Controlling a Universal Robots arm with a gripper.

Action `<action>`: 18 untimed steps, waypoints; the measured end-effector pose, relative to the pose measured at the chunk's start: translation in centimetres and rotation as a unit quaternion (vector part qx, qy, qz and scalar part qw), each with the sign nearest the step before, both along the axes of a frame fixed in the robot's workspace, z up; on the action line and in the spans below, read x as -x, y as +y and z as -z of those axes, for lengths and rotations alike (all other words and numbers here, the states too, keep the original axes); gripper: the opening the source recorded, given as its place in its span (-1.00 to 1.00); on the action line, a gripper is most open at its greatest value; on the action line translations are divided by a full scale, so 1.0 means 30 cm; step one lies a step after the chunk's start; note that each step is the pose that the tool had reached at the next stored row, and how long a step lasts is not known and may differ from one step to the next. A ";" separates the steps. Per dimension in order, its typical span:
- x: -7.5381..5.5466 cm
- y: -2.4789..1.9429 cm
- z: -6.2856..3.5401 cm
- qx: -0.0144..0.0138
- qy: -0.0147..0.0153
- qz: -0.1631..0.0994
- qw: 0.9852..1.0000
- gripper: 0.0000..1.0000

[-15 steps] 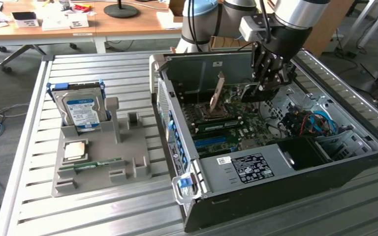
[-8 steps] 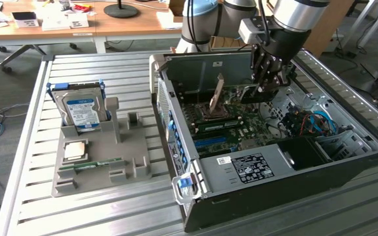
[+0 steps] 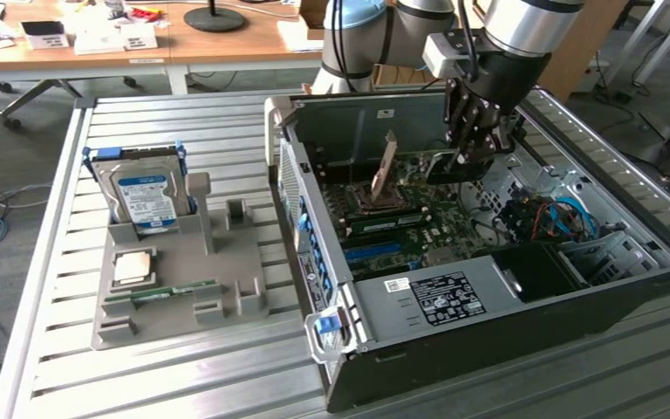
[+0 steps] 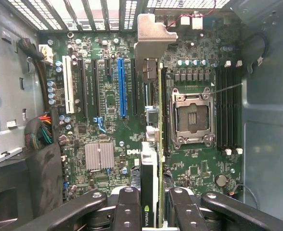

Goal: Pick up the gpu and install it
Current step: 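Insert the gpu into the slot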

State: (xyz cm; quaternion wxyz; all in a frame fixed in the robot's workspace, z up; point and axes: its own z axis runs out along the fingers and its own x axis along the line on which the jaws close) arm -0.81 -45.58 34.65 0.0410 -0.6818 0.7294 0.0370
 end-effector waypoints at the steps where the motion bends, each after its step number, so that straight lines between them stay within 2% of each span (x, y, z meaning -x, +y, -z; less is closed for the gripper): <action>1: 0.000 0.000 0.001 0.000 0.000 0.000 1.000 -0.46; 18: 0.000 0.000 0.015 0.000 0.000 0.000 1.000 -0.46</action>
